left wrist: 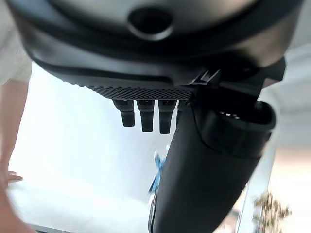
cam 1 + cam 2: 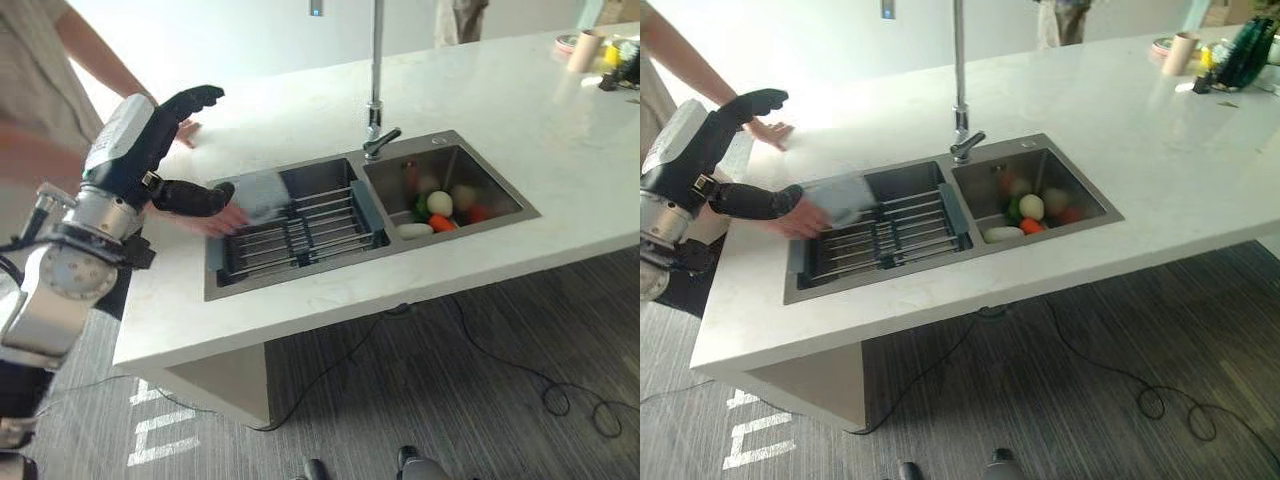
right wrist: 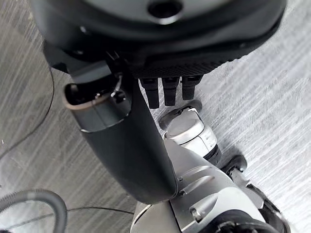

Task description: Place the dishes in the dishwasher.

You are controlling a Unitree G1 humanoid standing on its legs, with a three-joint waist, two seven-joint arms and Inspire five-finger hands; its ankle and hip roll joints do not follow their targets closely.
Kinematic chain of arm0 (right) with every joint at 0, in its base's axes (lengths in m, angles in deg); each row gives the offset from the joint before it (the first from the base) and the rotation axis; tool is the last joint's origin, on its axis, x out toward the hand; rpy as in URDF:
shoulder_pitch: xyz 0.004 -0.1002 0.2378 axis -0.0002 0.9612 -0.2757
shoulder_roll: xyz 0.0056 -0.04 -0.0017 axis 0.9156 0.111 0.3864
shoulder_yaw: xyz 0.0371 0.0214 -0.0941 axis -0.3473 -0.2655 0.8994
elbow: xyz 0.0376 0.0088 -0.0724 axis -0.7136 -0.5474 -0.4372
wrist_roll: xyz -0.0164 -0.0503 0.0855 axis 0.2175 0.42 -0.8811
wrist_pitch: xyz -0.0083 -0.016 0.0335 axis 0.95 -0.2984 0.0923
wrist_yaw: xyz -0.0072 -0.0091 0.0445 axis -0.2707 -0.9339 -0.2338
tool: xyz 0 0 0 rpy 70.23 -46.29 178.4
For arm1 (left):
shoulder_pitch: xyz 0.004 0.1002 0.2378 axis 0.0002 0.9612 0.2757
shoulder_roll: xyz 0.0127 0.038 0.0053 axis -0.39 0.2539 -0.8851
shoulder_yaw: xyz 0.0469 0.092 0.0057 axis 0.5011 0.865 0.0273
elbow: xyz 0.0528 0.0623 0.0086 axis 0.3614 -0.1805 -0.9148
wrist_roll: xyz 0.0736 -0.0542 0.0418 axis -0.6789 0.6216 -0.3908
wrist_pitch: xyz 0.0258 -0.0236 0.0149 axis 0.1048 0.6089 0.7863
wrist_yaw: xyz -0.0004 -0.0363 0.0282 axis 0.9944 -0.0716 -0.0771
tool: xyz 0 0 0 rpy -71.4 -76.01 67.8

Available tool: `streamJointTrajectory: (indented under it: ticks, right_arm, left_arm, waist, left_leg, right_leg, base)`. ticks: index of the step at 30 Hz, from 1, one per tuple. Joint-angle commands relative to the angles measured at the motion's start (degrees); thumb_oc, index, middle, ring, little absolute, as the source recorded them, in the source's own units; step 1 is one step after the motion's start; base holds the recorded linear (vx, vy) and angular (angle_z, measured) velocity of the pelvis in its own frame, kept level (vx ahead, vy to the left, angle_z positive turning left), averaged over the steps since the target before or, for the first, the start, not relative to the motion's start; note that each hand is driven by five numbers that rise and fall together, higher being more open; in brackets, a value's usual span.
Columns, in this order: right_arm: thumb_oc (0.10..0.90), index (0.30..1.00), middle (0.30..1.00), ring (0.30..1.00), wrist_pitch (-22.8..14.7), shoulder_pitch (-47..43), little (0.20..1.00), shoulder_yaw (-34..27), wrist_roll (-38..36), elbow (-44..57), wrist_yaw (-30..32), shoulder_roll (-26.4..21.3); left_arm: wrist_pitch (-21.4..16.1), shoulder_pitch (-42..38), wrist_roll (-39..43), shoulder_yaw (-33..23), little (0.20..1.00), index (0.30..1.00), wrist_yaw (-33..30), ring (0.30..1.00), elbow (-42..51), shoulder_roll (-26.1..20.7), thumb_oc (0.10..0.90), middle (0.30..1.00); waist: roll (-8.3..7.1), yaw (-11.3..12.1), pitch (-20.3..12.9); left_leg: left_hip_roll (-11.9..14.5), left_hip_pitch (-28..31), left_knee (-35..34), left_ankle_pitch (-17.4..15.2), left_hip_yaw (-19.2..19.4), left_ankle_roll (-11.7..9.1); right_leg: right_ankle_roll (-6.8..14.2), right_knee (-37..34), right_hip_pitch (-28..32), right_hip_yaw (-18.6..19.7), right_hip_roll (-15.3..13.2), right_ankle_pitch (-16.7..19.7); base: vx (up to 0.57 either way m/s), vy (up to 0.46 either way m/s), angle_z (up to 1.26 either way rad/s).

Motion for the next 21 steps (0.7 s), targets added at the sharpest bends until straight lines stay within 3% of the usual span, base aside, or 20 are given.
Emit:
streamJointTrajectory:
  ticks: [1, 2, 4, 6, 7, 10, 15, 21]
  right_arm:
    - [0.800, 0.900, 0.900, 0.900, -2.8, 0.0, 0.900, 0.2, 2.1, 0.5, -1.5, -0.5]
    - [0.800, 0.900, 0.900, 0.900, -3.1, -0.2, 0.900, 0.5, 2.4, 0.5, -1.6, -0.4]
    - [0.800, 0.900, 0.900, 0.900, -3.2, -0.3, 0.900, 0.6, 2.6, 0.5, -1.7, -0.5]
    - [0.800, 0.900, 0.900, 0.900, -3.7, -0.7, 0.900, 1.0, 3.1, 0.5, -1.8, 0.0]
    - [0.800, 0.900, 0.900, 0.900, -3.8, -1.1, 0.900, 1.4, 2.9, 0.6, -1.7, 0.4]
    - [0.800, 0.900, 0.900, 0.900, -3.4, -1.5, 0.900, 1.6, 3.3, 1.1, -1.3, 0.9]
    - [0.800, 0.900, 0.900, 0.900, -2.9, -1.8, 0.900, 1.9, 3.7, 1.5, -0.8, 1.1]
    - [0.800, 0.900, 0.900, 0.900, -2.5, -2.1, 0.900, 1.9, 3.2, 0.6, -1.0, 0.7]
  left_arm:
    - [-5.8, -3.3, 5.9, -7.8, 0.900, 0.900, -6.8, 0.900, -1.2, 2.8, 0.800, 0.900]
    - [-7.9, -0.2, 7.7, -8.7, 0.900, 0.900, -7.1, 0.900, 0.4, 7.0, 0.800, 0.900]
    - [-9.3, 1.4, 7.6, -9.0, 0.900, 0.900, -7.7, 0.900, 1.1, 9.3, 0.800, 0.900]
    - [-14.6, 4.7, 5.5, -8.5, 0.900, 0.900, -12.5, 0.900, 1.6, 15.5, 0.800, 0.900]
    - [-19.1, 6.8, 3.9, -8.4, 0.900, 0.900, -15.7, 0.900, 1.6, 19.7, 0.800, 0.900]
    - [-23.7, 9.4, 1.9, -9.0, 0.900, 0.900, -18.2, 0.900, 1.7, 24.0, 0.800, 0.900]
    - [-22.2, 10.9, -1.0, -8.3, 0.900, 0.900, -14.9, 0.900, 2.2, 26.6, 0.800, 0.900]
    - [-17.4, 8.3, -3.1, -5.3, 0.900, 0.900, -12.2, 0.900, 2.6, 23.6, 0.800, 0.900]
  waist:
    - [0.69, 0.2, -1.9]
    - [0.31, 0.9, -1.9]
    - [0.31, 1.0, -2.0]
    - [-0.30, 1.9, -2.0]
    - [-0.82, 2.8, -2.1]
    - [-1.27, 3.6, -2.1]
    - [-1.49, 4.3, -1.8]
    - [-1.12, 4.0, -2.3]
  left_leg:
    - [2.2, -1.6, 9.0, -13.2, -2.9, -1.1]
    - [2.1, -1.6, 9.0, -13.2, -3.5, -1.1]
    - [2.0, -1.6, 9.0, -13.2, -3.8, -1.2]
    - [1.7, -1.6, 9.0, -13.2, -4.7, -1.1]
    - [1.6, -1.6, 9.0, -13.2, -5.3, -1.2]
    - [1.3, -1.6, 9.0, -13.1, -5.9, -1.3]
    - [1.0, -1.6, 9.0, -13.0, -6.8, -1.2]
    - [0.9, -1.6, 9.0, -12.9, -6.7, -1.3]
  right_leg:
    - [4.5, 3.4, 2.4, -4.6, -3.2, -8.1]
    - [4.3, 3.4, 2.8, -5.1, -3.3, -8.3]
    - [4.2, 3.4, 2.9, -5.4, -3.3, -8.4]
    - [3.8, 3.4, 3.5, -6.1, -3.3, -8.7]
    - [3.6, 3.4, 3.9, -6.8, -3.4, -8.8]
    - [3.5, 3.4, 4.1, -7.5, -3.5, -8.6]
    - [3.0, 3.4, 4.8, -8.1, -3.3, -8.9]
    - [3.4, 3.4, 4.9, -8.3, -3.3, -8.8]
  base:
    - [-0.02, 0.046, 0.05]
    - [-0.01, 0.033, 0.10]
    - [-0.01, 0.028, 0.29]
    - [0.00, 0.048, 0.27]
    - [0.01, 0.045, 0.19]
    - [0.01, 0.024, 0.27]
    - [-0.02, 0.013, 0.15]
    - [0.00, -0.004, 0.03]
